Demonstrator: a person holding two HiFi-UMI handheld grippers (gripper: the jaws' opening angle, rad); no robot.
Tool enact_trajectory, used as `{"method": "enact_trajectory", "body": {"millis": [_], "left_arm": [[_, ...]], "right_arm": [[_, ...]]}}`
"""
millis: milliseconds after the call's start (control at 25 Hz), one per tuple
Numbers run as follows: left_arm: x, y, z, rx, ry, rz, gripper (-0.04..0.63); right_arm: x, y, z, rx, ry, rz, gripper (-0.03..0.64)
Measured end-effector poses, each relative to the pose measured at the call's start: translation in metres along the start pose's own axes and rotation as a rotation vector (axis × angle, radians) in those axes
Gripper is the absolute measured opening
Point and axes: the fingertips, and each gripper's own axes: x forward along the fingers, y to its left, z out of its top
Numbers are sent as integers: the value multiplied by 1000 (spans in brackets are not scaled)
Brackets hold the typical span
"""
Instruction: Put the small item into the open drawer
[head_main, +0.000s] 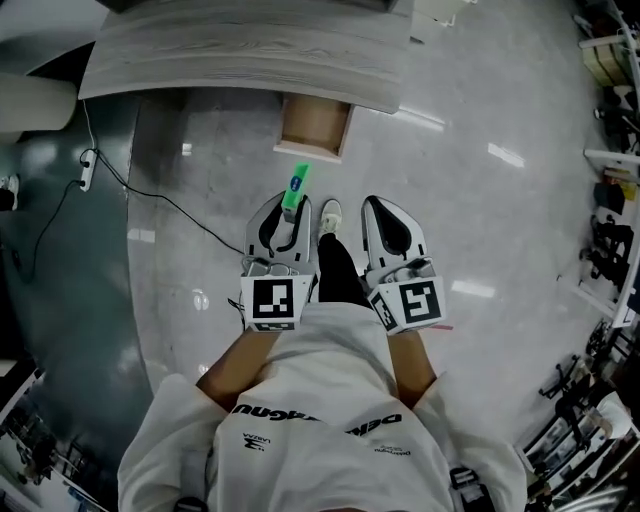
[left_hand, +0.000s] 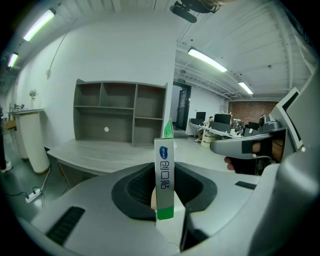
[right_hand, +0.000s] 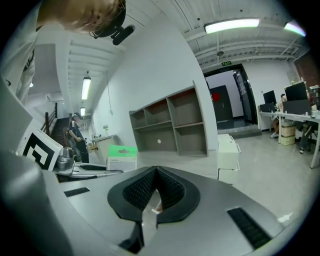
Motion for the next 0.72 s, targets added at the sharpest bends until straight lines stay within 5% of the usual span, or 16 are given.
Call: {"method": "enact_trajectory", "body": {"millis": [720], "left_arm": [[94,12,-91,-72,112,18,97]], "right_arm": [[63,-46,-93,66,126,23,32]]}}
